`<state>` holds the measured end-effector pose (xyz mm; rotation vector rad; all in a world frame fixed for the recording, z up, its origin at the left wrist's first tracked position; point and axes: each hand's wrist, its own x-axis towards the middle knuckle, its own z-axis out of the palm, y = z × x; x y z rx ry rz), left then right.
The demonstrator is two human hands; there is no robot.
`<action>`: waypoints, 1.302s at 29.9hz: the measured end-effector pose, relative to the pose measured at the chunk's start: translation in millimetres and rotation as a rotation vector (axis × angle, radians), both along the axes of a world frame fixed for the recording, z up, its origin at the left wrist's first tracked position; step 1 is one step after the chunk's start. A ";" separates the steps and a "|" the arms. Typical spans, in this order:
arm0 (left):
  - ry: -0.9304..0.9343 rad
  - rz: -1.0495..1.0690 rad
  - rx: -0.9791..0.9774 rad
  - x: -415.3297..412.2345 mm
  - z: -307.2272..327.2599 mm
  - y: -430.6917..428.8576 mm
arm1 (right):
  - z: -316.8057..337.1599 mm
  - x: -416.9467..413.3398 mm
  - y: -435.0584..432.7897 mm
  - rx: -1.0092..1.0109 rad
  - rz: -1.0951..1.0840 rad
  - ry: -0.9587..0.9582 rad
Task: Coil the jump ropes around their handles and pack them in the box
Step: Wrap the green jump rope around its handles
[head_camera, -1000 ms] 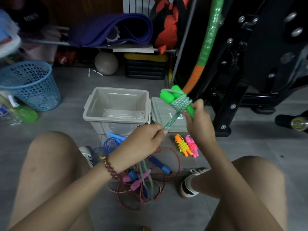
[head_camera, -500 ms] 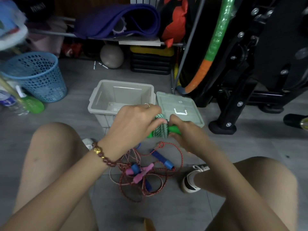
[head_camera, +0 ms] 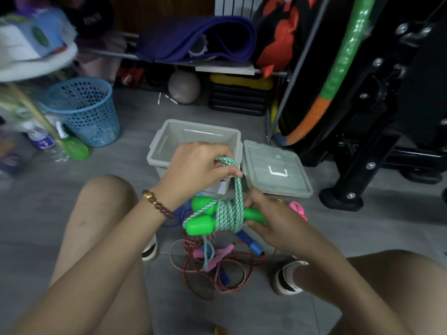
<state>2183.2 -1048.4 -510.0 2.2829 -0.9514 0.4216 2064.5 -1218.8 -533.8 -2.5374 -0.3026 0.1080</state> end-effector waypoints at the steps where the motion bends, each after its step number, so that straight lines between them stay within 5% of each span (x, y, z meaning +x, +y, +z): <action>1: 0.020 0.003 0.003 1.5 -0.7 0.5 | -0.5 -0.4 0.4 0.028 0.014 0.003; 9: 0.535 -0.245 -0.243 16.7 -4.7 3.9 | 15.4 -5.3 -11.6 0.591 0.028 0.062; 15: 0.566 -0.334 -0.271 14.2 -8.0 -0.5 | 34.0 -2.7 -30.5 1.021 -0.221 -0.045; 20: 0.597 -0.348 -0.167 6.6 -13.2 -7.3 | 27.4 4.8 -37.5 1.099 -0.505 -0.160; 31: 0.259 -0.159 -0.112 -13.6 -4.6 -11.7 | 29.0 11.1 -52.1 0.960 -0.679 -0.268; 35: 0.388 -0.185 0.212 -27.6 -4.7 -24.7 | 22.2 15.0 -57.5 0.863 -0.762 -0.297; 39: 0.432 -0.264 0.101 -41.6 -2.1 -27.3 | 14.5 17.2 -56.0 0.694 -0.762 -0.256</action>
